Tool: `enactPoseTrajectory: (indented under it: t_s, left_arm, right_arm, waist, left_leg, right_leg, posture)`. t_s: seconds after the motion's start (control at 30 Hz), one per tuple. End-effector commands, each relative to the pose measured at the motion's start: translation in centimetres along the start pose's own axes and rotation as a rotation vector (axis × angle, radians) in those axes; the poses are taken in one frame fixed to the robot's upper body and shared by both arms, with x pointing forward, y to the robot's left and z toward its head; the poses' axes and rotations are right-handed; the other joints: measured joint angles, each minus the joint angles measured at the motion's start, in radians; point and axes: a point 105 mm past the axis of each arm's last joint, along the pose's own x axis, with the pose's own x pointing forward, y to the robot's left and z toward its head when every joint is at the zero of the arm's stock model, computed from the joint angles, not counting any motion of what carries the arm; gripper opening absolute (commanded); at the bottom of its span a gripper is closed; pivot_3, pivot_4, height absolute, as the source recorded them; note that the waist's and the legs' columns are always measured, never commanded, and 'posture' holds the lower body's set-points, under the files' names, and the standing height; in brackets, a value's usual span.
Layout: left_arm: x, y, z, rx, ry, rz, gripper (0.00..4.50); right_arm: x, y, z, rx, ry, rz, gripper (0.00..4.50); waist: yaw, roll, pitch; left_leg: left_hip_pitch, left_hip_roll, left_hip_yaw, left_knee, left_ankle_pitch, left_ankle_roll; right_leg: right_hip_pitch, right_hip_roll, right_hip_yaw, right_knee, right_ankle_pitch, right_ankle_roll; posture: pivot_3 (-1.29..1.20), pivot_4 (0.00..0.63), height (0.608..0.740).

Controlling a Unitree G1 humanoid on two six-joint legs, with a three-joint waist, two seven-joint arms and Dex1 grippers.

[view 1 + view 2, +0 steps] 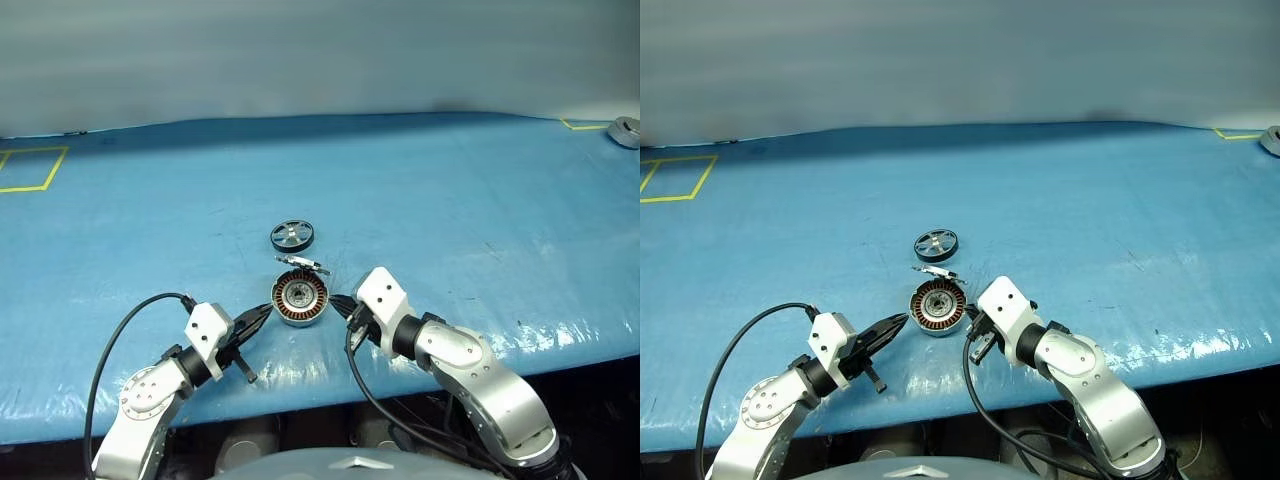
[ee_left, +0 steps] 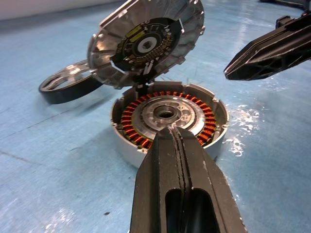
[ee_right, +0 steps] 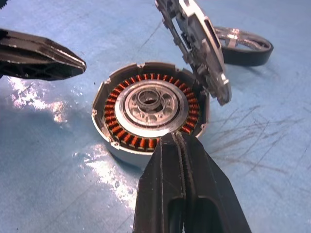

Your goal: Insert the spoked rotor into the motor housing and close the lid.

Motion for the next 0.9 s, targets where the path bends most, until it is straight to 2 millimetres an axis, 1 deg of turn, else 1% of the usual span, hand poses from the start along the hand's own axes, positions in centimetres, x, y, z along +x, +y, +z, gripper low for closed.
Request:
enactPoseTrajectory:
  t_s: [0.03,0.17,0.37,0.53,0.67,0.8,0.9]
  left_arm:
    - [-0.4,0.2,-0.1,-0.014,-0.02,0.022,0.0]
    - [-0.7,0.3,-0.2,-0.006,-0.06,0.036,0.0]
    - [-0.8,-0.1,-1.1,0.02,-0.057,0.024,0.0]
    - [-0.5,-0.2,-1.2,0.043,-0.091,0.034,0.0]
    - [-0.1,-0.7,-1.5,0.06,-0.097,0.026,0.0]
    - [0.1,-0.9,-1.6,0.049,-0.101,0.021,0.0]
    - [0.2,-1.1,-1.6,0.044,-0.102,0.02,0.0]
  right_arm:
    - [0.6,0.8,1.5,-0.003,-0.004,0.011,0.03]
    - [1.8,0.9,2.0,0.021,0.04,-0.012,0.03]
    - [3.2,2.0,2.3,0.027,0.085,0.012,0.03]
    - [4.3,2.1,2.1,0.016,0.113,0.004,0.03]
    - [5.3,1.9,2.2,0.001,0.123,-0.006,0.03]
    - [5.8,1.3,2.6,0.012,0.118,-0.026,0.03]
    - [6.0,1.4,2.5,0.013,0.127,-0.021,0.03]
  waist:
    - [-0.001,0.0,0.0]
    - [-0.001,0.0,0.0]
    - [-0.002,0.0,0.0]
    - [-0.003,0.0,0.0]
    - [-0.004,0.0,0.0]
    - [-0.007,0.0,0.0]
    - [-0.008,0.001,0.0]
  left_leg:
    - [0.0,0.0,0.0,0.0,0.0,0.0]
    - [0.0,0.0,-0.001,0.0,0.0,0.0]
    - [0.0,0.0,-0.001,-0.001,0.0,0.0]
    - [0.0,0.0,-0.001,-0.001,0.0,0.0]
    - [0.0,-0.001,-0.001,-0.001,0.0,0.0]
    - [0.0,-0.001,-0.001,-0.001,0.0,0.0]
    - [0.0,-0.001,-0.001,-0.001,0.0,0.0]
  right_leg:
    - [0.0,0.0,0.0,0.0,0.0,0.0]
    - [0.0,0.0,-0.001,0.0,0.0,0.0]
    - [-0.001,0.0,-0.001,-0.001,0.001,-0.001]
    - [-0.002,0.0,-0.001,0.0,0.001,0.0]
    - [-0.002,0.0,-0.002,0.0,0.001,0.0]
    - [-0.002,0.0,-0.002,0.0,0.002,-0.001]
    - [-0.002,0.0,-0.002,0.0,0.002,-0.001]
  posture:
    - [0.0,0.15,0.74]
    - [0.0,0.15,0.74]
    - [0.0,0.15,0.74]
    - [0.0,0.15,0.74]
    - [0.0,0.15,0.74]
    - [0.0,0.15,0.74]
    - [0.0,0.15,0.74]
